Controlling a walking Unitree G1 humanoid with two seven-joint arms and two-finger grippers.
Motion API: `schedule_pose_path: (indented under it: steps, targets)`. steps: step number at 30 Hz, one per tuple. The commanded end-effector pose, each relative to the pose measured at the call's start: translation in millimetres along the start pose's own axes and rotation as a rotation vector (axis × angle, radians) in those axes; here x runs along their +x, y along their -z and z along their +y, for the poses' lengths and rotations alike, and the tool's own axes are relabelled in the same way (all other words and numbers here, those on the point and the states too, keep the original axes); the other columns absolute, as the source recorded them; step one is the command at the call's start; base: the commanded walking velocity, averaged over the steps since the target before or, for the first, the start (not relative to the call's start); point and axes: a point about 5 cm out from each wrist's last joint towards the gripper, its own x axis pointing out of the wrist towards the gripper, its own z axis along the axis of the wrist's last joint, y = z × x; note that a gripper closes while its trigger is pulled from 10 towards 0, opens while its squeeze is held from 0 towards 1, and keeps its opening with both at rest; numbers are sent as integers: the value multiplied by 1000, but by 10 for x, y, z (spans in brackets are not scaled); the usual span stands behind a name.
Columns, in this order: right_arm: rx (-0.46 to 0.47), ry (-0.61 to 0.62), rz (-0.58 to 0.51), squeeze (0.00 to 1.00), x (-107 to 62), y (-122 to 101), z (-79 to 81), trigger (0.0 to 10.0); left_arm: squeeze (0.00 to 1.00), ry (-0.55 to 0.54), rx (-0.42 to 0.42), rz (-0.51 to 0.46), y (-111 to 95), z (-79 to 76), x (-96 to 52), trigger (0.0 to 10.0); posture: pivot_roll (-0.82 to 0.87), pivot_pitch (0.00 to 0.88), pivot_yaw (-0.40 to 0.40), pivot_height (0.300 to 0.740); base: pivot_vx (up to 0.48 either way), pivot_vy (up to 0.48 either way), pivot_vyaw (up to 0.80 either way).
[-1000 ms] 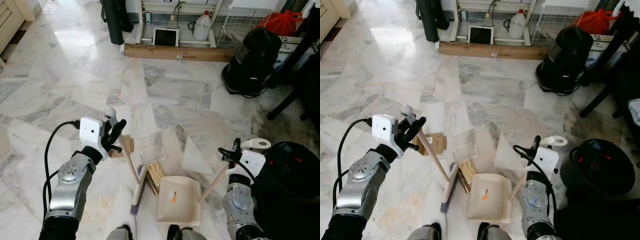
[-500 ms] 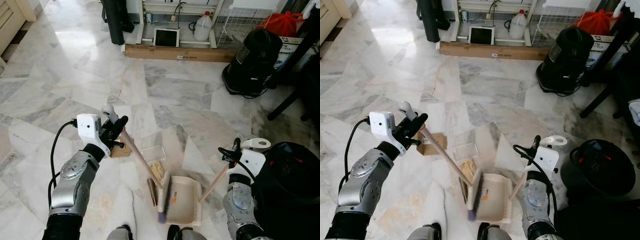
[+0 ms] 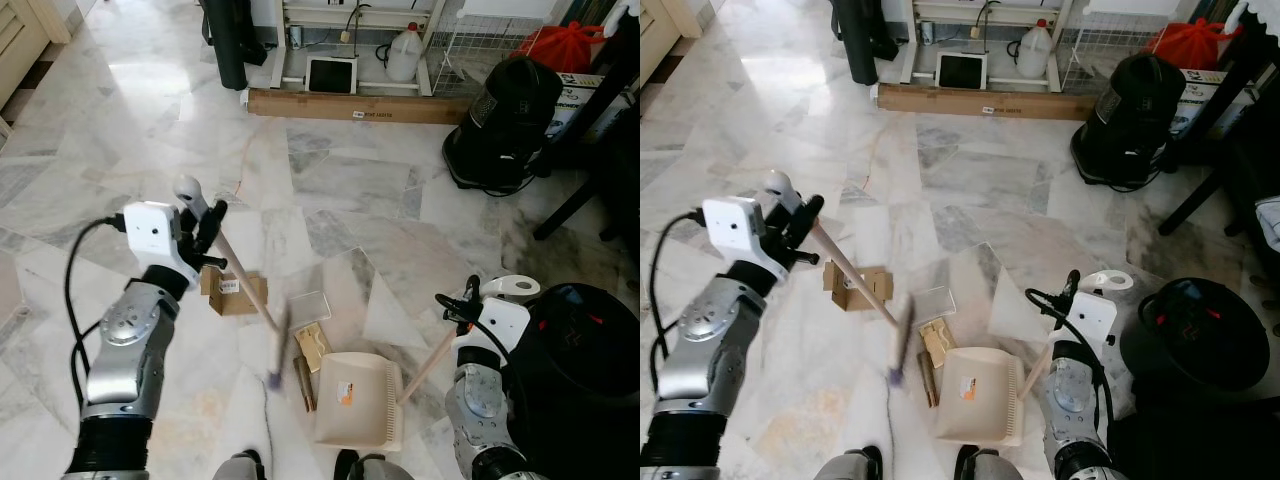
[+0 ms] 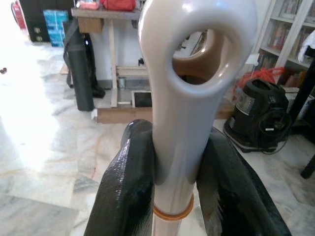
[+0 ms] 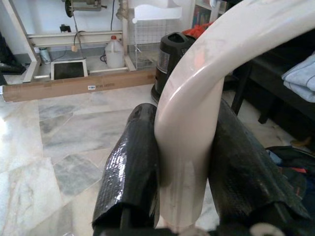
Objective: Sweep floor
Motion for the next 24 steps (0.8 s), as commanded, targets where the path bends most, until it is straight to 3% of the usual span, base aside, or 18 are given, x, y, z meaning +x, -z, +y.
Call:
schedule_pose_path:
  steps: [1, 10, 15, 20, 24]
  targets:
    - [-18, 0, 77, 0, -87, 133, -31, 10000, 0, 47, 3, -14, -20, -83, -29, 10000, 249, 225, -43, 740, 0, 0, 0]
    - [-22, 1, 79, 0, -82, 134, -46, 10000, 0, 94, 130, 107, 160, -120, -94, 10000, 250, 235, -45, 740, 0, 0, 0]
    - [-21, 1, 78, 0, -82, 134, -47, 10000, 0, 113, 135, 114, 169, -153, -86, 10000, 248, 238, -45, 740, 0, 0, 0]
    - [-22, 2, 80, 0, -84, 137, -50, 10000, 0, 159, 129, 203, 293, -186, -137, 10000, 250, 240, -45, 740, 0, 0, 0]
    - [-24, 3, 82, 0, -89, 142, -53, 10000, 0, 181, 78, 303, 462, -218, -202, 10000, 246, 242, -41, 740, 0, 0, 0]
